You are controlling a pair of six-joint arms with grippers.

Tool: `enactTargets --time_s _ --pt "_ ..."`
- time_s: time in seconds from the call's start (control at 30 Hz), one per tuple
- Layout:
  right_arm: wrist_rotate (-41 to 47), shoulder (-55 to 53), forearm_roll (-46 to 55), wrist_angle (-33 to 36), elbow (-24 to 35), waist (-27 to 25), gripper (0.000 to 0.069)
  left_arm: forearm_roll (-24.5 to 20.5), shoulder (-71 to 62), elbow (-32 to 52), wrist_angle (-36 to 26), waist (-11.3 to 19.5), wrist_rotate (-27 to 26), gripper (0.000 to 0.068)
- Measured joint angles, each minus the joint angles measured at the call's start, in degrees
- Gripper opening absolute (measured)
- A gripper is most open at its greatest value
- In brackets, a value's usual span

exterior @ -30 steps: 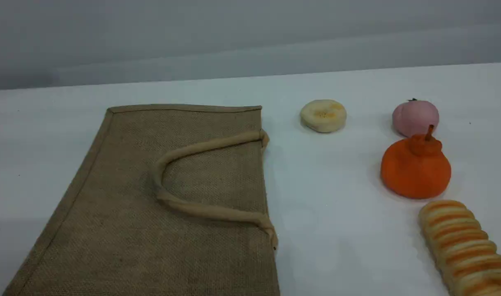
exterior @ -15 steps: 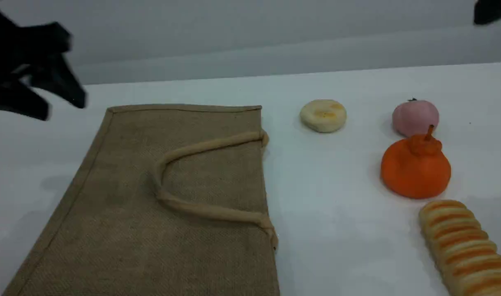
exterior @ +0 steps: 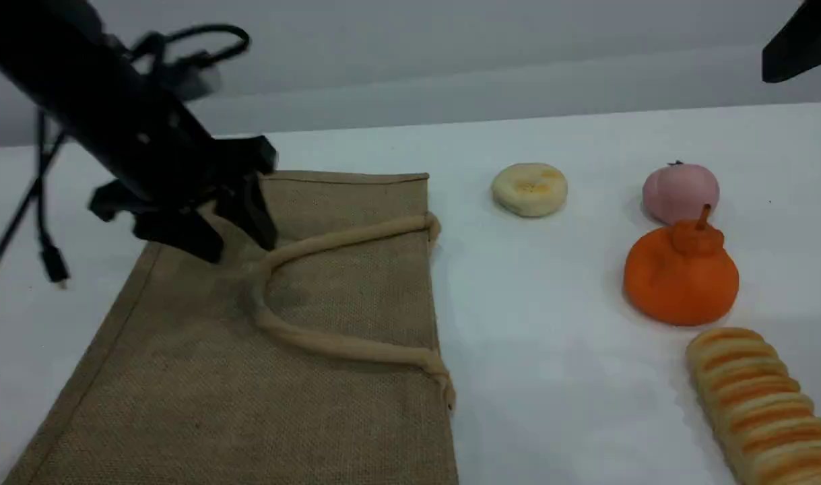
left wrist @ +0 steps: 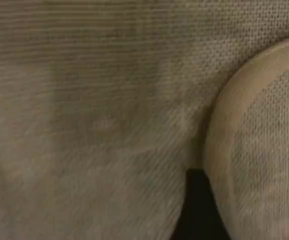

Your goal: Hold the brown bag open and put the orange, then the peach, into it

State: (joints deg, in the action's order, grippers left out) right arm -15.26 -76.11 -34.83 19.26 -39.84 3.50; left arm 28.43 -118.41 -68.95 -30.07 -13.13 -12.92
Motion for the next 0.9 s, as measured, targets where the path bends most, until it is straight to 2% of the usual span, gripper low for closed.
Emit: enactTargets --time_s 0.23,0.7,0.83,0.9 --pt "0.0 0.05 -0.62 0.0 0.0 0.0 0.0426 -4.74 -3.14 -2.15 -0.49 -0.79 4.53 0.0442" --pt "-0.57 0.05 -1.24 -0.27 0.0 0.0 0.0426 -4.43 -8.02 -2.23 2.24 -3.01 6.39 0.0437" --pt "-0.57 0.05 -1.24 -0.27 0.0 0.0 0.0426 -4.48 -8.19 -2.23 2.37 -3.01 6.39 0.0389" --pt "-0.57 0.05 -1.24 -0.27 0.0 0.0 0.0426 -4.54 -8.26 -2.23 2.49 -3.01 6.39 0.0339"
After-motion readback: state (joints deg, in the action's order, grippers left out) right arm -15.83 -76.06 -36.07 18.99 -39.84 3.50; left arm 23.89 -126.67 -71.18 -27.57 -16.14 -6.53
